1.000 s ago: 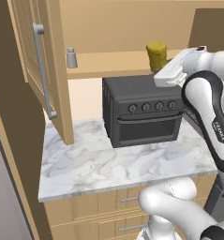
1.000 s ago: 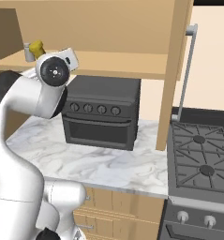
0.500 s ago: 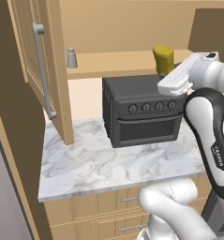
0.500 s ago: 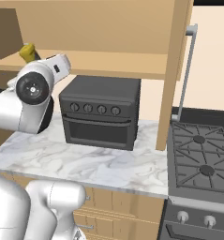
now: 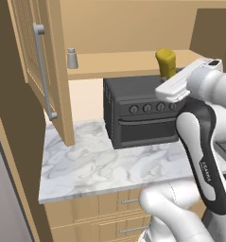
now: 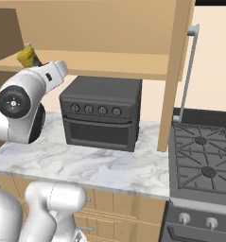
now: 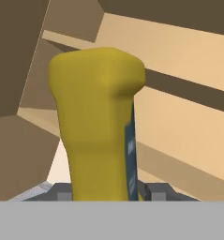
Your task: Move the shaker and mustard from the cabinet to the dining counter.
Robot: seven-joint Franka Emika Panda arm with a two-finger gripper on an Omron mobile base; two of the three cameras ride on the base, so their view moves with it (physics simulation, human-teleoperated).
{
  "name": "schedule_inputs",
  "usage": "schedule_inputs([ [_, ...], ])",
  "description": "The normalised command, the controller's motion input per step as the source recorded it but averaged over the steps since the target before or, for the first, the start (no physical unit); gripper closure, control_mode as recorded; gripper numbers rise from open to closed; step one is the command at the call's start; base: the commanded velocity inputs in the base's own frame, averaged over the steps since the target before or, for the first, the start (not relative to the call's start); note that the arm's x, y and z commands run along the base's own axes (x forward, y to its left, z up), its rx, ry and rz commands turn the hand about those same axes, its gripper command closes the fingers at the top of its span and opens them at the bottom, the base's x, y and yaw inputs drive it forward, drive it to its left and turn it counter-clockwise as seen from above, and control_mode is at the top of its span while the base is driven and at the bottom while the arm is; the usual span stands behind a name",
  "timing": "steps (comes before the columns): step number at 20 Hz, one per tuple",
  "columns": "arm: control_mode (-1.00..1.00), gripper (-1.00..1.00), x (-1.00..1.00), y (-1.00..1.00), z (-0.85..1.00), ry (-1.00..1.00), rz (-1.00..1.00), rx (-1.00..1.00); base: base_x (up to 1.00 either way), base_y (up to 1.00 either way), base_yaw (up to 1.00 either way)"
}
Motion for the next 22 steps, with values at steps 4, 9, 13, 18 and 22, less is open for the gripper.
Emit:
schedule_inputs([
  [4, -1.0, 1.0, 0.0, 0.0, -0.09, -0.02, -0.05, 0.0, 0.0, 0.0, 0.0],
  [9, -1.0, 1.0, 0.0, 0.0, -0.05, 0.0, -0.01, 0.0, 0.0, 0.0, 0.0],
  [13, 1.0, 1.0, 0.0, 0.0, 0.0, 0.0, 0.0, 0.0, 0.0, 0.0, 0.0],
  [18, 1.0, 1.0, 0.0, 0.0, 0.0, 0.0, 0.0, 0.0, -0.28, -0.03, 0.1],
  [22, 1.0, 1.0, 0.0, 0.0, 0.0, 0.0, 0.0, 0.0, -0.63, -0.14, 0.45],
])
